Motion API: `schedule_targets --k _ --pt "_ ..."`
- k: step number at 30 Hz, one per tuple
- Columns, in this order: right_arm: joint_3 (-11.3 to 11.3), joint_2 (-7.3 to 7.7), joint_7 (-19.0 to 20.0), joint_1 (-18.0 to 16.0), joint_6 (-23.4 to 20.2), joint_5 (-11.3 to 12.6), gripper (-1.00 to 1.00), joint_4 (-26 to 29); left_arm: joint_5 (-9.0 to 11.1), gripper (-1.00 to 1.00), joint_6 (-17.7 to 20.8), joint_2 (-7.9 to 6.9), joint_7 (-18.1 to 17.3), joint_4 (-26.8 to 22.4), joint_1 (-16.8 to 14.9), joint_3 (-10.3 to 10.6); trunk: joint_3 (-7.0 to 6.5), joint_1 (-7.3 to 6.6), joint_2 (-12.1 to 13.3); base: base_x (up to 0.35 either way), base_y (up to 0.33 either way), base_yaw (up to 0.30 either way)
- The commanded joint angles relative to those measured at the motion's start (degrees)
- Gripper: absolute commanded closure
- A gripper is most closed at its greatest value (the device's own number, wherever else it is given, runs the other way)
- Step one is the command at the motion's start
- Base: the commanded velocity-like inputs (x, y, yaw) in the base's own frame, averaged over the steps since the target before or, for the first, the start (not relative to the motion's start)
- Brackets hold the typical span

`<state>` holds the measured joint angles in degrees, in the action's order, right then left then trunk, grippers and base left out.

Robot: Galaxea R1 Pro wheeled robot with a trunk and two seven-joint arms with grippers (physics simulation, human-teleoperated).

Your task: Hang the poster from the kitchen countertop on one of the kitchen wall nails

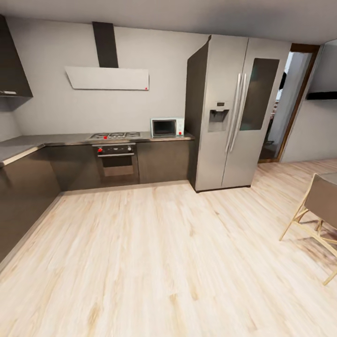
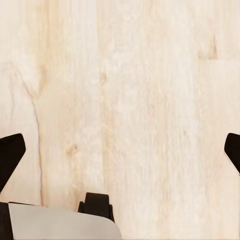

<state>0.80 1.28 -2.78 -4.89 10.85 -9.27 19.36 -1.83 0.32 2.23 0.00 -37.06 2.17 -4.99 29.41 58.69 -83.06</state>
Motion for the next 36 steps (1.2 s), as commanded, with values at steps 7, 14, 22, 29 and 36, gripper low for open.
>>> schedule_targets --k 7,14,22,29,36 --pt "0.08 0.08 -0.22 -0.04 0.15 -0.50 -1.00 -0.03 -0.19 -1.00 0.03 0.06 -0.06 -0.12 0.02 -0.68 0.06 0.03 -0.02 0.331 -0.013 0.012" --pt "0.05 -0.01 -0.38 -0.04 0.26 -0.48 -1.00 -0.02 -0.19 -1.00 0.01 0.06 -0.06 -0.12 0.02 -0.72 0.06 0.03 -0.02 0.336 -0.002 0.095" --pt "0.08 -0.08 -0.56 -0.04 0.46 -0.48 -1.00 -0.02 -0.19 -1.00 -0.05 0.06 -0.06 -0.12 0.02 -0.73 0.10 0.03 -0.02 0.337 -0.001 0.262" --pt "0.08 -0.13 -0.56 -0.04 0.49 -0.48 -1.00 -0.02 -0.19 -1.00 -0.06 0.06 -0.07 -0.12 0.02 -0.72 0.24 0.03 -0.02 0.334 -0.083 0.277" --pt "0.08 -0.17 -0.64 -0.04 0.49 -0.48 -1.00 -0.02 -0.19 -1.00 -0.06 0.06 -0.01 -0.12 0.02 -0.77 0.40 0.03 -0.02 0.324 -0.148 0.277"
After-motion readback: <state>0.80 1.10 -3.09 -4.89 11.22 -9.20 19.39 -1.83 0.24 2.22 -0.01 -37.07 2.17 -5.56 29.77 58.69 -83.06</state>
